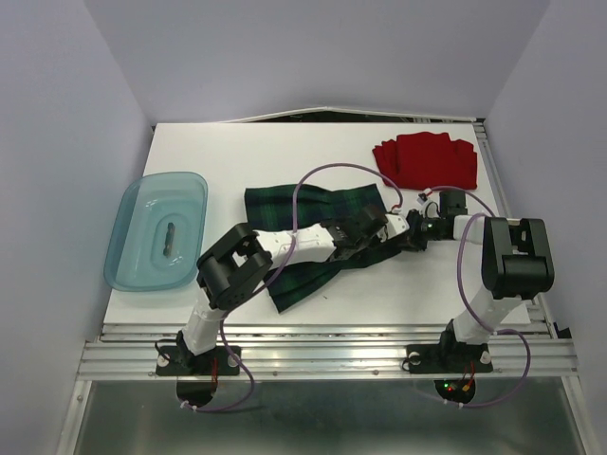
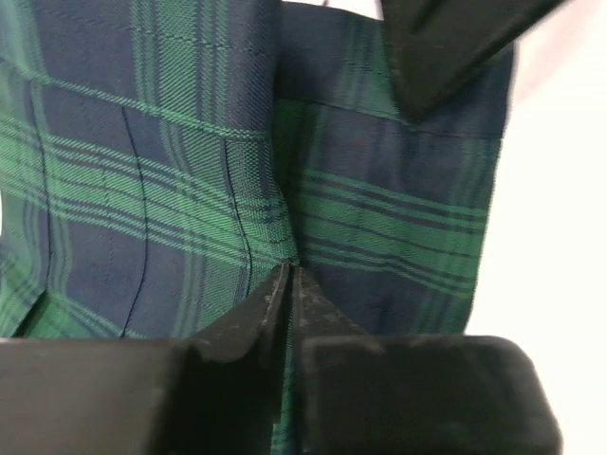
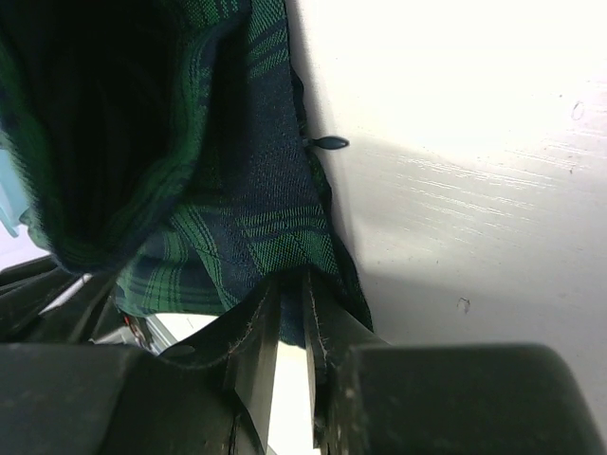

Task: Fold and stack the skirts
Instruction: Fold the skirt

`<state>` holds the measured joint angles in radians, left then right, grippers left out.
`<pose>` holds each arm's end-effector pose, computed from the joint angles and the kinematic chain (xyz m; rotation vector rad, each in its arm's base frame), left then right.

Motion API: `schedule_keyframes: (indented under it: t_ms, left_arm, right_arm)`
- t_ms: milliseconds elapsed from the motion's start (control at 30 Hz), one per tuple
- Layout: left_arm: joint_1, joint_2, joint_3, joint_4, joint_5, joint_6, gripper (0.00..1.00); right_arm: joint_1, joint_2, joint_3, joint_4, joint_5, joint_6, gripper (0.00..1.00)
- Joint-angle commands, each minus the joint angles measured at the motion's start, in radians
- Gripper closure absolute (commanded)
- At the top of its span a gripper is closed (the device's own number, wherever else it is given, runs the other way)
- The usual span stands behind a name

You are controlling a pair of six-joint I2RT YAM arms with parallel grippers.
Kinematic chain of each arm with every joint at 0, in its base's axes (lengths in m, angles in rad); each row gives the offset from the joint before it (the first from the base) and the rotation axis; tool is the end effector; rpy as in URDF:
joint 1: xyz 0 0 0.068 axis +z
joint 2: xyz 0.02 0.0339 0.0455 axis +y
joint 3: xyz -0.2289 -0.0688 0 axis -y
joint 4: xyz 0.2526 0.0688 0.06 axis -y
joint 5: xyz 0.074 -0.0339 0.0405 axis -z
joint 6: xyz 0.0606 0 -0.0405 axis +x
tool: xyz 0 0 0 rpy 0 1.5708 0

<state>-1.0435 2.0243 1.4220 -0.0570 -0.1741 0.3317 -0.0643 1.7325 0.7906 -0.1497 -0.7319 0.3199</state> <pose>0.2446 -0.3992 0.1437 1.3378 1.7787 -0.1979 0.3108 0.0206 0.0648 0.2545 2.5683 1.0567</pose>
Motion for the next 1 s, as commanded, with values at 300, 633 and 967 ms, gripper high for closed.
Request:
schedule_keyframes:
  t_ms: [300, 633, 967]
  left_arm:
    - [-0.01, -0.121, 0.069, -0.078, -0.004, -0.006, 1.0]
    - [-0.052, -0.138, 0.152, -0.233, 0.074, -0.069, 1.0]
    - [-0.073, -0.092, 0.196, -0.284, 0.118, -0.105, 1.0]
  right_arm:
    - [0.006, 0.035, -0.022, 0.033, 0.074, -0.002, 0.79]
    - [0.006, 0.041, -0.024, 0.036, 0.066, 0.01, 0.84]
    - [0.006, 0.035, -0.031, 0.045, 0.066, 0.015, 0.84]
